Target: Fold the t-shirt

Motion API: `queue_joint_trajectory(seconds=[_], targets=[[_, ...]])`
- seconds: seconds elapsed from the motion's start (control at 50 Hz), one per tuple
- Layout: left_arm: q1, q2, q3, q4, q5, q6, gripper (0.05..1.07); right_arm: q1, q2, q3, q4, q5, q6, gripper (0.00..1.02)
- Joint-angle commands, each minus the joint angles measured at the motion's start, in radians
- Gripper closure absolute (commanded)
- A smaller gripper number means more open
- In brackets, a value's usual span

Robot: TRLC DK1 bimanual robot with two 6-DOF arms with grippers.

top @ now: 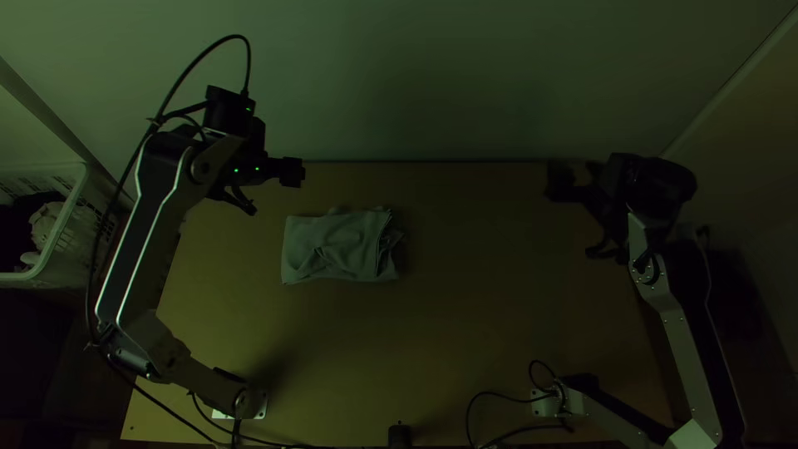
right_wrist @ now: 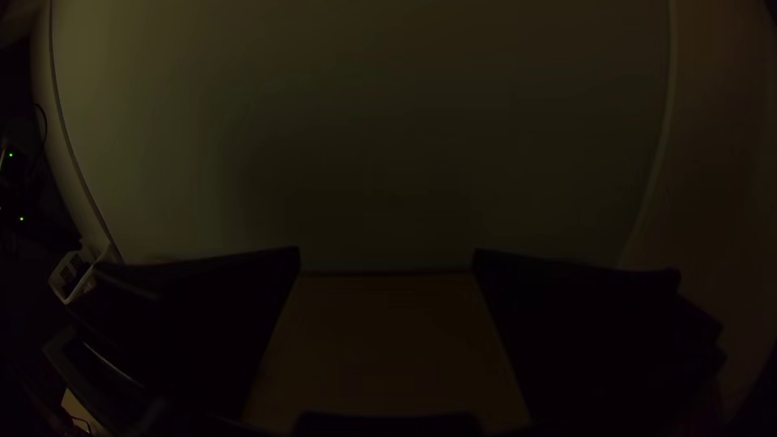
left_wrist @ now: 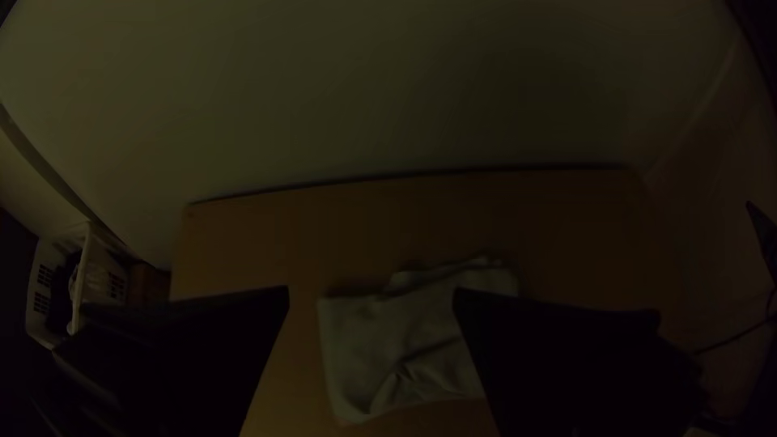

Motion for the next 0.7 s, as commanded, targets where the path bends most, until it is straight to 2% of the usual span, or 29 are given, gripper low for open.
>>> queue_joint_trajectory(seconds=[0.0,0.14,0.3,0.42,0.68], targets=[[0.085,-0.136,-0.114,0.063,0.035,0.066,0.10,0.002,-0.016,0.048,0.030,0.004,-0.042,0.04],[0.177,-0.304,-0.302,0.176,0.051,0.131,0.10,0.000,-0.057,0.062,0.052,0.004,-0.096,0.04],[0.247,-0.464,-0.513,0.257,0.055,0.178,0.10,-0.003,-0.131,0.038,0.067,0.003,-0.114,0.04],[0.274,-0.617,-0.713,0.420,0.055,0.201,0.10,0.002,-0.218,-0.056,0.092,0.004,-0.122,0.04],[0.295,-0.858,-1.006,0.584,0.052,0.186,0.10,0.000,-0.481,-0.346,0.207,0.004,-0.125,0.04]])
